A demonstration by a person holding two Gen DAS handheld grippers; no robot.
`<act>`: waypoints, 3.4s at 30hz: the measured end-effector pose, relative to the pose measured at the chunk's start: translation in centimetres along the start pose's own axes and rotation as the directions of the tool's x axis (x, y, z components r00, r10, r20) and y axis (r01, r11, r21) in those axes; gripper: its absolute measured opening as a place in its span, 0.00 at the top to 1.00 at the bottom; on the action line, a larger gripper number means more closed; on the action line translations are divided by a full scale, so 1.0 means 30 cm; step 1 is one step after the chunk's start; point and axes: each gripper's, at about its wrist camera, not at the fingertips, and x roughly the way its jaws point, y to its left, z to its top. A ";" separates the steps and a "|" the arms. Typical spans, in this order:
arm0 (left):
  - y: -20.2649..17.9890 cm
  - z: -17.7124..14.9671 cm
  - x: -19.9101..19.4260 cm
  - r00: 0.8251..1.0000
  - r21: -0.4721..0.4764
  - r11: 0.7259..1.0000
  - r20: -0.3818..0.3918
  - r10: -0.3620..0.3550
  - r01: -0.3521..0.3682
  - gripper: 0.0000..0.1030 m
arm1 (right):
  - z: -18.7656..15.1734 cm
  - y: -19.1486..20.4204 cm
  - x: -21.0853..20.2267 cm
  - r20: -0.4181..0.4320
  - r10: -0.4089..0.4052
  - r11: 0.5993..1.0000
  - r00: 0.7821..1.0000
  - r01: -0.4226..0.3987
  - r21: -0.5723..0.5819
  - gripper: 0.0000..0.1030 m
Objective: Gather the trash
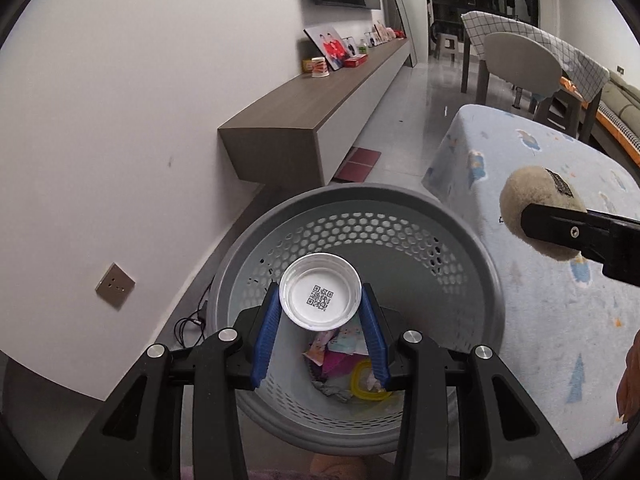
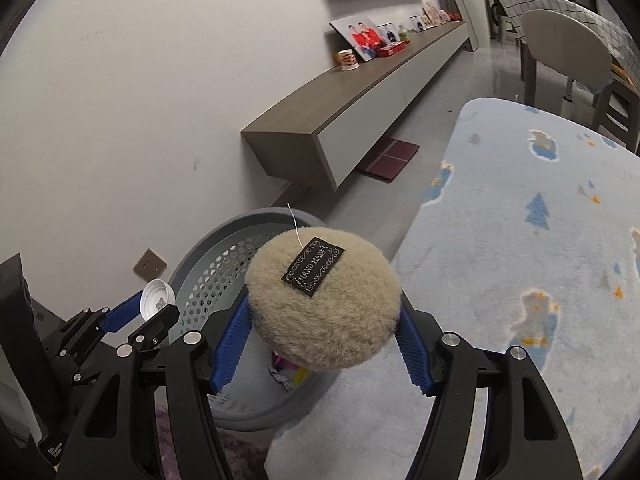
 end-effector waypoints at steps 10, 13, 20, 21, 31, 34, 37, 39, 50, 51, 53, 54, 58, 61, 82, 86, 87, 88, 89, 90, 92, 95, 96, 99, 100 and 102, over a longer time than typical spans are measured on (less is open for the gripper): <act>0.038 -0.031 0.104 0.998 -0.043 0.999 -0.064 0.010 -0.013 0.62 | -0.059 0.040 0.138 -0.076 0.004 0.998 0.997 -0.008 -0.056 0.37; 0.037 -0.035 0.110 0.998 -0.042 0.999 -0.064 0.019 -0.021 0.62 | -0.056 0.045 0.156 -0.085 0.009 0.998 0.996 -0.014 -0.061 0.37; 0.047 -0.037 0.116 0.997 -0.054 0.998 -0.070 0.019 -0.023 0.58 | -0.049 0.058 0.171 -0.083 0.018 0.997 0.996 -0.024 -0.075 0.34; 0.046 -0.037 0.116 0.997 -0.053 0.998 -0.070 0.022 -0.025 0.51 | -0.046 0.055 0.171 -0.080 0.021 0.997 0.997 -0.027 -0.071 0.33; 0.057 -0.038 0.110 0.998 -0.068 0.997 -0.060 0.035 -0.039 0.35 | -0.041 0.048 0.143 -0.043 0.011 0.998 0.999 -0.014 -0.058 0.27; 0.059 -0.037 0.106 0.998 -0.074 0.996 -0.053 0.039 -0.042 0.33 | -0.046 0.053 0.142 -0.042 0.006 0.998 0.999 -0.009 -0.067 0.27; 0.059 -0.037 0.105 0.998 -0.076 0.996 -0.050 0.041 -0.044 0.32 | -0.054 0.061 0.135 -0.040 -0.002 0.997 0.999 -0.001 -0.076 0.27; 0.061 -0.038 0.103 0.998 -0.081 0.995 -0.047 0.047 -0.051 0.30 | -0.056 0.062 0.134 -0.035 -0.013 0.997 0.999 0.010 -0.077 0.27; 0.079 -0.035 0.089 0.998 -0.107 0.993 -0.028 0.056 -0.059 0.21 | -0.061 0.052 0.131 -0.032 -0.034 0.997 0.999 0.032 -0.063 0.27; 0.079 -0.035 0.088 0.998 -0.107 0.992 -0.026 0.057 -0.059 0.20 | -0.061 0.053 0.131 -0.031 -0.035 0.997 0.999 0.033 -0.063 0.27; 0.079 -0.034 0.087 0.998 -0.108 0.992 -0.023 0.061 -0.063 0.20 | -0.062 0.054 0.131 -0.031 -0.037 0.997 0.999 0.035 -0.065 0.27; 0.079 -0.034 0.087 0.998 -0.108 0.992 -0.022 0.064 -0.066 0.20 | -0.063 0.055 0.131 -0.031 -0.038 0.997 0.999 0.036 -0.066 0.27; 0.080 -0.032 0.085 0.998 -0.112 0.991 -0.020 0.067 -0.069 0.17 | -0.062 0.056 0.133 -0.030 -0.046 0.997 0.998 0.044 -0.068 0.27; 0.080 -0.033 0.083 0.998 -0.112 0.991 -0.019 0.066 -0.067 0.16 | -0.062 0.056 0.130 -0.027 -0.047 0.997 0.999 0.046 -0.066 0.27; 0.096 -0.036 0.082 0.996 -0.136 0.986 -0.020 0.090 -0.092 0.07 | -0.071 0.049 0.121 -0.014 -0.057 0.996 0.998 0.056 -0.063 0.27; 0.097 -0.036 0.082 0.996 -0.138 0.986 -0.021 0.090 -0.092 0.07 | -0.073 0.048 0.121 -0.016 -0.059 0.996 0.998 0.058 -0.066 0.27; 0.097 -0.036 0.082 0.996 -0.137 0.986 -0.021 0.090 -0.092 0.07 | -0.074 0.048 0.121 -0.016 -0.059 0.996 0.998 0.058 -0.067 0.27; 0.097 -0.036 0.082 0.996 -0.137 0.986 -0.021 0.090 -0.093 0.07 | -0.075 0.048 0.121 -0.017 -0.060 0.996 0.998 0.059 -0.068 0.27; 0.098 -0.037 0.082 0.996 -0.137 0.986 -0.022 0.091 -0.093 0.07 | -0.076 0.049 0.121 -0.017 -0.061 0.996 0.998 0.059 -0.069 0.27; 0.099 -0.037 0.081 0.995 -0.137 0.986 -0.022 0.092 -0.095 0.07 | -0.077 0.049 0.121 -0.017 -0.061 0.996 0.998 0.060 -0.070 0.27; 0.101 -0.036 0.082 0.995 -0.137 0.986 -0.022 0.095 -0.097 0.07 | -0.077 0.052 0.122 -0.017 -0.063 0.996 0.998 0.061 -0.072 0.27; 0.102 -0.037 0.082 0.995 -0.138 0.985 -0.025 0.098 -0.100 0.07 | -0.077 0.052 0.122 -0.017 -0.062 0.996 0.998 0.061 -0.071 0.27; 0.102 -0.037 0.082 0.995 -0.139 0.985 -0.025 0.096 -0.098 0.07 | -0.077 0.052 0.122 -0.016 -0.063 0.996 0.998 0.062 -0.071 0.27; 0.102 -0.038 0.079 0.996 -0.140 0.986 -0.021 0.092 -0.094 0.07 | -0.077 0.052 0.123 -0.013 -0.065 0.996 0.998 0.063 -0.070 0.27; 0.102 -0.038 0.078 0.996 -0.140 0.986 -0.020 0.091 -0.093 0.07 | -0.077 0.052 0.123 -0.013 -0.065 0.996 0.998 0.064 -0.069 0.27; 0.104 -0.038 0.078 0.996 -0.142 0.985 -0.022 0.091 -0.093 0.07 | -0.077 0.053 0.123 -0.013 -0.064 0.996 0.998 0.063 -0.070 0.27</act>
